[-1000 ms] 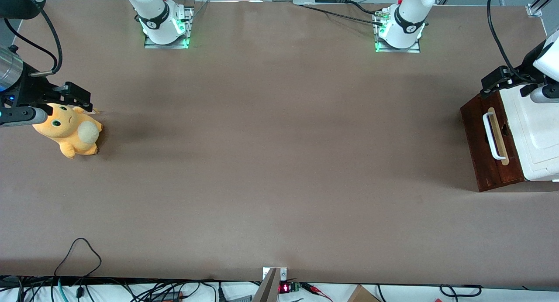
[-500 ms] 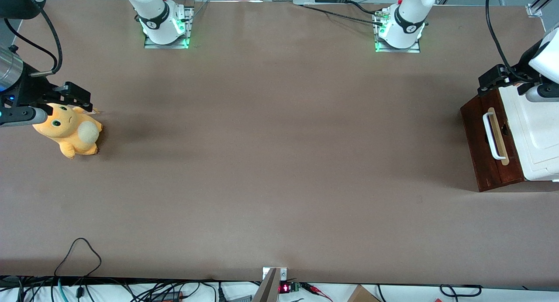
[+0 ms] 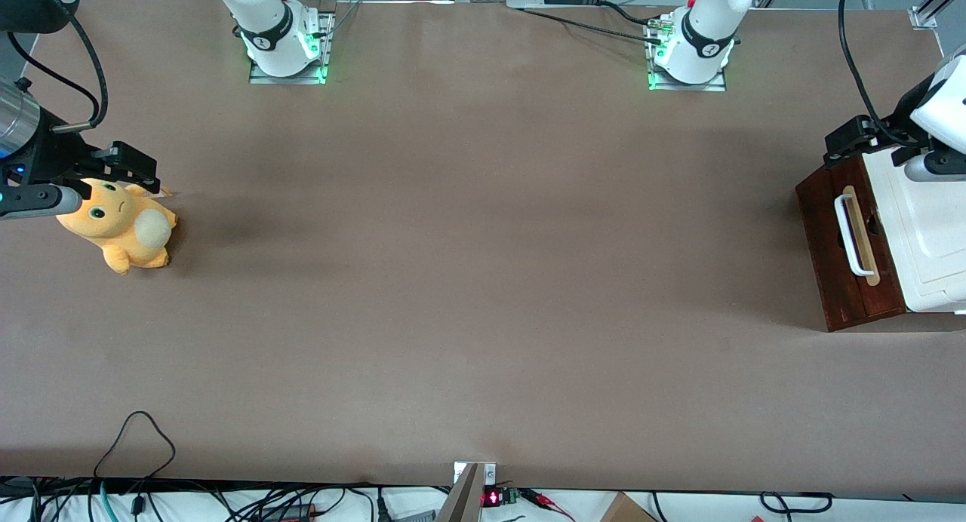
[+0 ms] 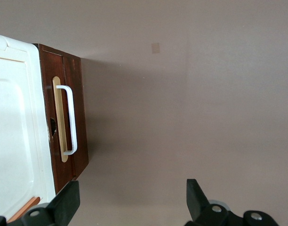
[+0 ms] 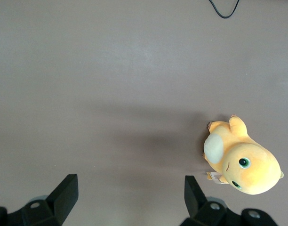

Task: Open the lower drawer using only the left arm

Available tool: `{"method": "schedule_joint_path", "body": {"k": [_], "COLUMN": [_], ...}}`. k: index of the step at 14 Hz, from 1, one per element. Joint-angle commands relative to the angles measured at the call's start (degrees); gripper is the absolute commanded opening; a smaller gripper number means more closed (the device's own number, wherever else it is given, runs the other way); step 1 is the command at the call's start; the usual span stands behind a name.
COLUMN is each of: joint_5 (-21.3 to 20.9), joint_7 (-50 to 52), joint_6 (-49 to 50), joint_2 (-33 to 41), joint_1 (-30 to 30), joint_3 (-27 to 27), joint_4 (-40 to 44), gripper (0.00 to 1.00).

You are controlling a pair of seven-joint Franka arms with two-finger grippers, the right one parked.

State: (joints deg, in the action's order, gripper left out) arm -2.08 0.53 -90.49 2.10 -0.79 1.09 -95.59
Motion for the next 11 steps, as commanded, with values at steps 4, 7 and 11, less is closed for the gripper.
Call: {"method": "schedule_joint_path", "body": {"k": [4,7,11], "joint_5": [-6.3,-19.5,-35.0], "joint_7": [-2.7,3.9,16.5], "joint_6": [1.4,1.7,3.0], "joint_2": [-1.0,-2.3,-6.1], "joint_1": [-0.2,-0.2,-0.2], "joint_3": [-2.5,-8.5,-13.6], "joint_4": [1.6,0.8,-4.1], "gripper": [1.00,1.00,1.00]}}
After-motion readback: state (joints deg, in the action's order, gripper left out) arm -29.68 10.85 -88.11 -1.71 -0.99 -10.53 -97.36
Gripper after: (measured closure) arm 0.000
